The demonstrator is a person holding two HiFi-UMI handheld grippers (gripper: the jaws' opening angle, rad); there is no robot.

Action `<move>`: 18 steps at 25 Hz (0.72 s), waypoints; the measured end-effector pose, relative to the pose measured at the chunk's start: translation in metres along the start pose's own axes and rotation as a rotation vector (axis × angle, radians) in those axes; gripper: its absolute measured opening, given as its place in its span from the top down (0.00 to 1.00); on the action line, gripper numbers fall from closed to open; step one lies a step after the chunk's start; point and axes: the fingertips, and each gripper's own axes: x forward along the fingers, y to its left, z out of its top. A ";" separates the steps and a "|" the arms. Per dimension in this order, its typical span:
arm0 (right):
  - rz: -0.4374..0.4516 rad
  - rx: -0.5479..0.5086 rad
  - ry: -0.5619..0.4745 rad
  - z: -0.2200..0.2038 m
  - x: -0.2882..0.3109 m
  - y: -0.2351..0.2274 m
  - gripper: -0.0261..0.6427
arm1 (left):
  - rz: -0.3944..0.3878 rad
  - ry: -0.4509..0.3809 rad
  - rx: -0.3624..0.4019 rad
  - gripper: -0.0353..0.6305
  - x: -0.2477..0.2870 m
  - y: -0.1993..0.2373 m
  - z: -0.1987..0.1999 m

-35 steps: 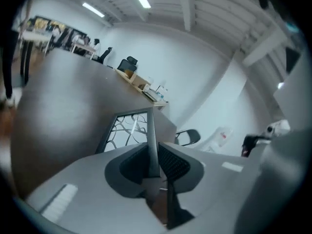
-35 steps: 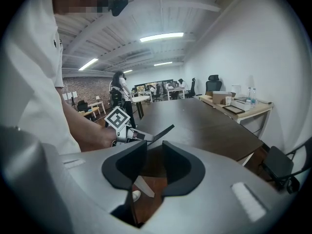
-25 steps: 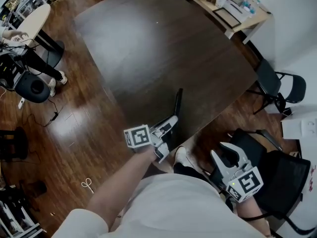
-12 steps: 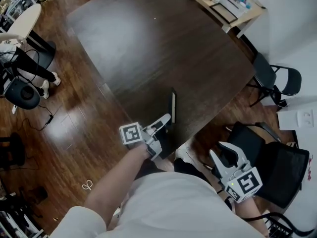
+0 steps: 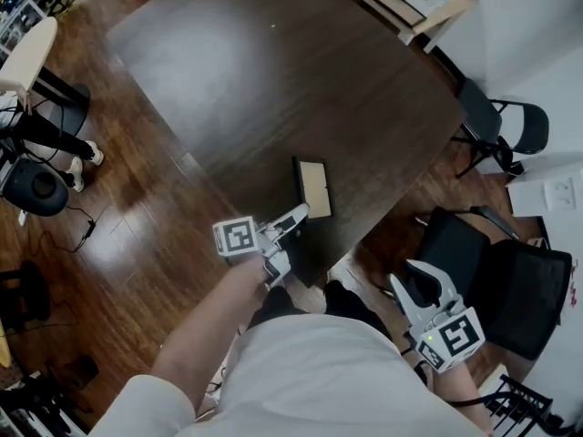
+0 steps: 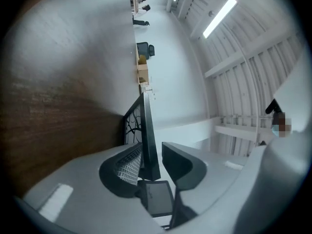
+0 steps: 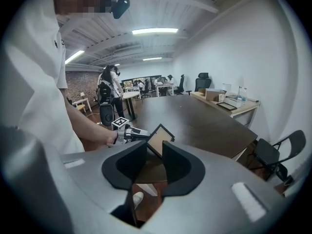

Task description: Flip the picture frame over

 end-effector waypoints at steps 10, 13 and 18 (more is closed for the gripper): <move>-0.032 0.034 -0.002 -0.007 0.001 0.020 0.81 | 0.400 0.223 0.432 0.78 -0.002 0.038 -0.001; -0.047 0.045 -0.002 -0.012 0.000 0.029 0.81 | 0.530 0.275 0.520 0.76 -0.005 0.049 -0.002; -0.075 0.060 0.009 -0.024 -0.010 0.041 0.81 | 0.747 0.337 0.708 0.72 -0.008 0.061 -0.002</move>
